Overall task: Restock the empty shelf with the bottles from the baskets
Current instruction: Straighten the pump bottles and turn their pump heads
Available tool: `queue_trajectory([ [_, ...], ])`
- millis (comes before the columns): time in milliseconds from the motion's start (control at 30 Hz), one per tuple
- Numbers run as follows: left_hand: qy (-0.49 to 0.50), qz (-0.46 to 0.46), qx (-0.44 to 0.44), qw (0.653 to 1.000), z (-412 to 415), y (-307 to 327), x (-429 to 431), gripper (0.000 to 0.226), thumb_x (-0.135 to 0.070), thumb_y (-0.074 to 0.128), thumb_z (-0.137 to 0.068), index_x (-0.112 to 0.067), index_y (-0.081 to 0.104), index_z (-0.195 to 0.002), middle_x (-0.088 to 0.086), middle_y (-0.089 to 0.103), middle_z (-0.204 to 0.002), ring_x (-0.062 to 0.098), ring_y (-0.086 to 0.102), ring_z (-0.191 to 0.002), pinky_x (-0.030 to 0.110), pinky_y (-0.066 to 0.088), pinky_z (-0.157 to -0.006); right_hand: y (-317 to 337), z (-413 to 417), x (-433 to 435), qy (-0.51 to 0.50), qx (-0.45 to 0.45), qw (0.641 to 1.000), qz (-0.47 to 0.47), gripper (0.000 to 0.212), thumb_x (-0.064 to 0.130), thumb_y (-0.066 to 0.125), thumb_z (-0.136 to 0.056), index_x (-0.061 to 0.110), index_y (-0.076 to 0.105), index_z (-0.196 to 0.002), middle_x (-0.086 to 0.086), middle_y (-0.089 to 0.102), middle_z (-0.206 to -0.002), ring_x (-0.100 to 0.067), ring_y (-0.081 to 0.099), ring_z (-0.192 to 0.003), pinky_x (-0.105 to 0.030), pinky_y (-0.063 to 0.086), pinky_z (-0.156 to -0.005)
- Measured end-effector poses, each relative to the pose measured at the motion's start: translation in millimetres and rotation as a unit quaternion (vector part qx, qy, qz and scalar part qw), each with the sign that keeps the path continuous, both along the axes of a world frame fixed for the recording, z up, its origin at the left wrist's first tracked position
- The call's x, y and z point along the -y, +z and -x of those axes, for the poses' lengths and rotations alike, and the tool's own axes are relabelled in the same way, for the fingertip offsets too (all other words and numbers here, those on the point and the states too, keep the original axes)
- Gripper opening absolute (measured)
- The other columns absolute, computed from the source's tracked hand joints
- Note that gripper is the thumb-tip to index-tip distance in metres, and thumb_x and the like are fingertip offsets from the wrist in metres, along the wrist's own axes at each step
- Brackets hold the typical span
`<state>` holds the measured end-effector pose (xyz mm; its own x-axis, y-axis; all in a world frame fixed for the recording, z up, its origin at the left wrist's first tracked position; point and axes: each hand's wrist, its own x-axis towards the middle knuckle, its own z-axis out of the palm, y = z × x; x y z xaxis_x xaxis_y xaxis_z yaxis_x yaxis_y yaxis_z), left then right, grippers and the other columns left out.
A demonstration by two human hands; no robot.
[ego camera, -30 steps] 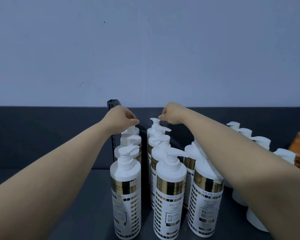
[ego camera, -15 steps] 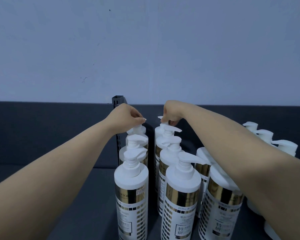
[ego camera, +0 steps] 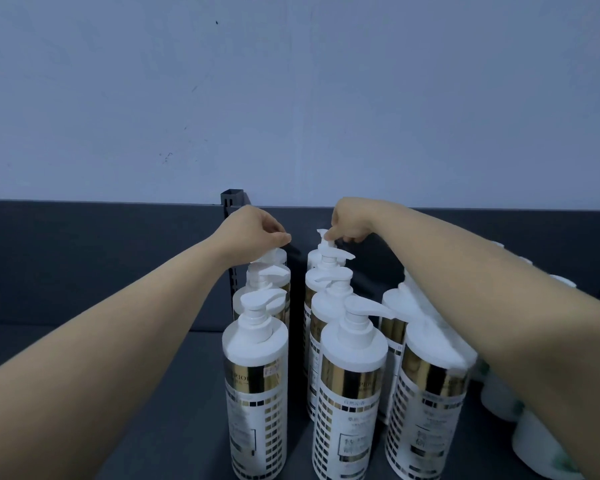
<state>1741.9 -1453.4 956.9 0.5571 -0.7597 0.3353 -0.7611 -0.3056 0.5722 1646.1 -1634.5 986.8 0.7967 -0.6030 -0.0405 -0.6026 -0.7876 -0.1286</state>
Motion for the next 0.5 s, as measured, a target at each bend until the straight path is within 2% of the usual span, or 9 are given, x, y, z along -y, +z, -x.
queue_trajectory([
  [67, 0.007, 0.010, 0.009, 1.000, 10, 3, -5, 0.018, -0.031, 0.063, -0.090, -0.018, 0.075, -0.095, -0.009, 0.073, -0.091, 0.003, 0.059, -0.067, 0.018, 0.044, -0.058, 9, 23, -6, 0.002, 0.009, 1.000, 0.007, 0.045, 0.042, 0.062, -0.087, 0.002, 0.068, -0.107, -0.016, 0.072, -0.105, -0.026, 0.063, -0.076, -0.035, 0.052, -0.083],
  [167, 0.017, 0.044, 0.019, 0.999, 34, 8, -13, 0.018, -0.029, 0.062, -0.090, -0.018, 0.074, -0.098, -0.008, 0.073, -0.095, 0.001, 0.058, -0.065, 0.017, 0.042, -0.057, 21, 70, -18, 0.010, 0.007, 1.000, 0.009, 0.049, 0.047, 0.059, -0.090, 0.008, 0.064, -0.120, -0.008, 0.068, -0.111, -0.027, 0.063, -0.105, -0.038, 0.048, -0.094],
  [267, 0.006, 0.061, 0.019, 0.998, 69, 12, -23, 0.020, -0.030, 0.062, -0.091, -0.018, 0.074, -0.101, -0.007, 0.073, -0.098, 0.008, 0.066, -0.086, 0.021, 0.051, -0.072, 24, 119, -31, 0.009, 0.022, 1.000, -0.007, 0.055, 0.052, 0.057, -0.090, 0.017, 0.057, -0.132, 0.003, 0.061, -0.118, -0.023, 0.055, -0.116, -0.035, 0.041, -0.098],
  [367, -0.013, 0.061, 0.022, 0.998, 108, 11, -30, 0.024, -0.032, 0.063, -0.090, -0.016, 0.073, -0.106, -0.003, 0.074, -0.101, 0.014, 0.067, -0.095, 0.028, 0.053, -0.083, 19, 158, -42, 0.005, 0.033, 0.999, -0.015, 0.069, 0.060, 0.056, -0.087, 0.019, 0.047, -0.142, 0.005, 0.048, -0.145, -0.021, 0.045, -0.131, -0.038, 0.034, -0.109],
  [433, -0.016, 0.032, 0.031, 0.999, 129, 4, -32, 0.037, -0.036, 0.065, -0.088, -0.017, 0.067, -0.120, 0.000, 0.070, -0.115, 0.015, 0.064, -0.104, 0.028, 0.051, -0.088, 10, 179, -50, 0.012, 0.038, 0.999, -0.030, 0.081, 0.066, 0.060, -0.080, 0.019, 0.043, -0.144, 0.006, 0.043, -0.149, -0.018, 0.043, -0.134, -0.038, 0.034, -0.110],
  [500, -0.005, -0.008, 0.024, 1.000, 143, -8, -33, 0.058, -0.042, 0.068, -0.084, -0.018, 0.054, -0.135, 0.000, 0.059, -0.132, 0.017, 0.058, -0.115, 0.027, 0.045, -0.090, -5, 195, -55, 0.015, 0.050, 0.998, -0.038, 0.094, 0.069, 0.067, -0.071, 0.021, 0.038, -0.146, 0.004, 0.041, -0.150, -0.018, 0.043, -0.132, -0.035, 0.037, -0.104],
])
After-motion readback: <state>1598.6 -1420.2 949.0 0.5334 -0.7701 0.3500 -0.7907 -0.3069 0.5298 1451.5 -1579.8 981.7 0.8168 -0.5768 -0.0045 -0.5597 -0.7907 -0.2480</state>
